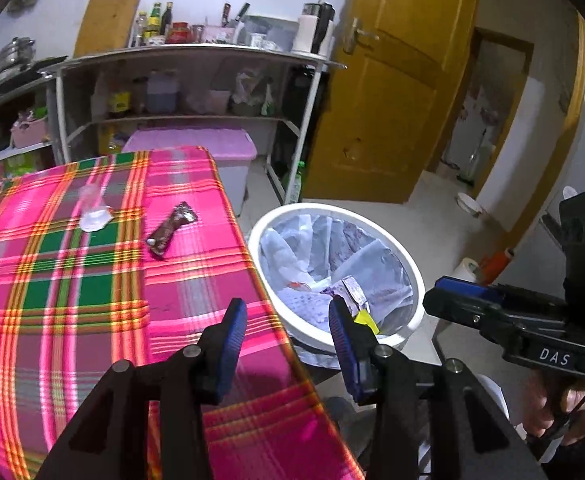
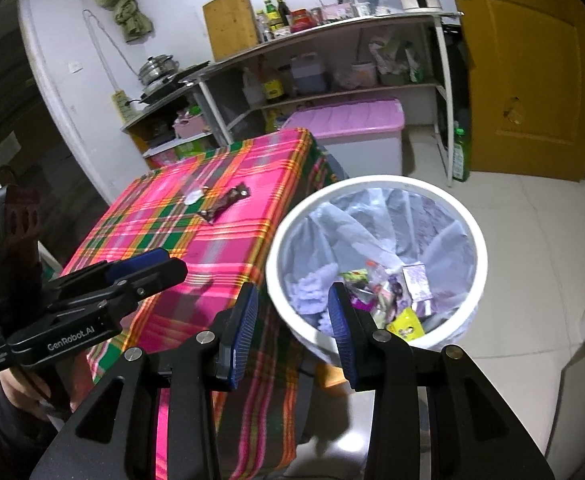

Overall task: Collect trash
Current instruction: 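Move both grippers back over the table toward the remaining trash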

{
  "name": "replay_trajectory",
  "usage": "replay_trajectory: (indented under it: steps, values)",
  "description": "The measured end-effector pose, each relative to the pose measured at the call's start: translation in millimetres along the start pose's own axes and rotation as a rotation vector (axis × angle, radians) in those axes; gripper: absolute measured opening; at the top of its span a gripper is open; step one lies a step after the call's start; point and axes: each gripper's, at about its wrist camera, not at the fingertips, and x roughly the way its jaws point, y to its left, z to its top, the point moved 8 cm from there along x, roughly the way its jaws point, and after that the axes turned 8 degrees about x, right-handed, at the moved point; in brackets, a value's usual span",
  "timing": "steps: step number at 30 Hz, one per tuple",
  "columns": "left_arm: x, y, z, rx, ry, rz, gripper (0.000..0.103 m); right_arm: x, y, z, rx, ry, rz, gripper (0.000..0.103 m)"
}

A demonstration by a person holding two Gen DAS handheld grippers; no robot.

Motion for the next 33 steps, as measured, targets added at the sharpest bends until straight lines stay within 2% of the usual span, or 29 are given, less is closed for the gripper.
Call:
replay_trajectory:
  steps: [18,25,33]
  values:
    - [-37.3,19.9,-3.2,-0.017,-0.063,0.054,0.042,6.0,37.1,-2.5,-0.064,0.014,0.044,0.038]
    - [-36.2,36.8,-6.6,-0.045,-0.062,0.063,0.042,15.0,48.9,-0.1,-0.090,0.024,0.058,0.038]
    - [-32.2,61.4,-8.5,-0.050,-0.050,0.112,0.042,30.1,54.4,4.0,-0.099,0.042,0.069,0.038]
